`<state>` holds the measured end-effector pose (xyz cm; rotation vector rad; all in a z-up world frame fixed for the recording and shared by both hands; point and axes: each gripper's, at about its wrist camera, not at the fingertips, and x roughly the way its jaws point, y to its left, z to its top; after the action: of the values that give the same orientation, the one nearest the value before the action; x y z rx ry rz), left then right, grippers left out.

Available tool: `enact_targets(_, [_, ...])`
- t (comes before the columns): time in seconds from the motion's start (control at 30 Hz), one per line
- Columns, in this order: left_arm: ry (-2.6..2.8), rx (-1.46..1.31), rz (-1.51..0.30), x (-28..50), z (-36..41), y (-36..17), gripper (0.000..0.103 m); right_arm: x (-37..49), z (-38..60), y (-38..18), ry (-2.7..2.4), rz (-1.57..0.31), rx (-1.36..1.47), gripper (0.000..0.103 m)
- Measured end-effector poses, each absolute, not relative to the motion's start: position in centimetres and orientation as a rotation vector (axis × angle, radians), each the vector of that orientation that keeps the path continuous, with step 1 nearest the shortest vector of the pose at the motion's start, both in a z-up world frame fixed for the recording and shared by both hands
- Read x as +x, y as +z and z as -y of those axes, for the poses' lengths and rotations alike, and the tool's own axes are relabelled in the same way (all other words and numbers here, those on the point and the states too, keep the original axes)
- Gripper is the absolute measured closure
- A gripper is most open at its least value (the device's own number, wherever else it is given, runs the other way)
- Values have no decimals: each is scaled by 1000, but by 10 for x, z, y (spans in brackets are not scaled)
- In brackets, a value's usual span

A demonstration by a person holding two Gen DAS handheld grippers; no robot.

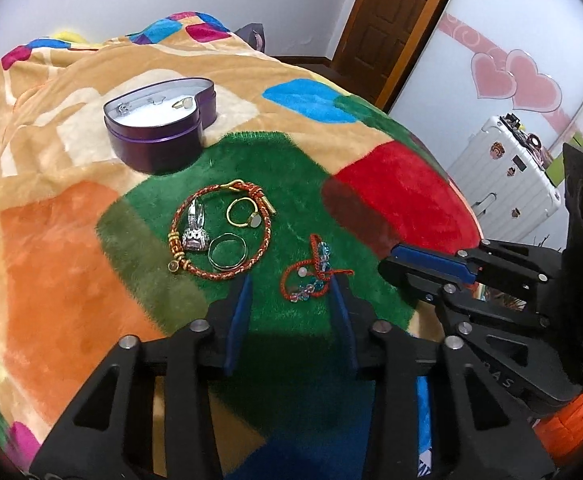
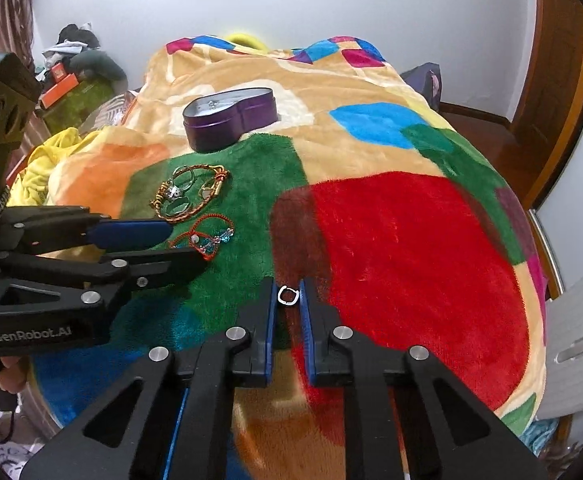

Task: Organize jewelry
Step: 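Open both tools over the tin and return to the jewelry, then grasp the silver ring with the right tool while left grasps red beaded bracelet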

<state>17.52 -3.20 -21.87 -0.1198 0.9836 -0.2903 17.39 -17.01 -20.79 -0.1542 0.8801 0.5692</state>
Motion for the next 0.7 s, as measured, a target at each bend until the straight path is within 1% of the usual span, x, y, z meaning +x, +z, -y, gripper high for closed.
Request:
enact_targets(0.07, [-290, -122, -982, 176, 32, -219, 78, 174, 171, -207, 570, -881, -146, 93])
enact_targets(0.1, [-294, -125, -983, 176, 32, -219, 81, 173, 172, -206, 570, -881, -143, 93])
enact_targets(0.13, [-297, -125, -983, 177, 32, -218, 89, 174, 170, -205, 570, -879, -142, 93])
enact_targets(0.17, [-297, -124, -981, 176, 32, -218, 95, 173, 170, -204, 570, -877, -140, 93])
enact_targets(0.4, [-266, -139, -959, 171, 26, -209, 96, 169, 171, -192, 571, -849, -137, 93])
enact_targets(0.7, [-228, -154, -868, 159, 8, -177, 96, 170, 169, -171, 570, -795, -136, 93])
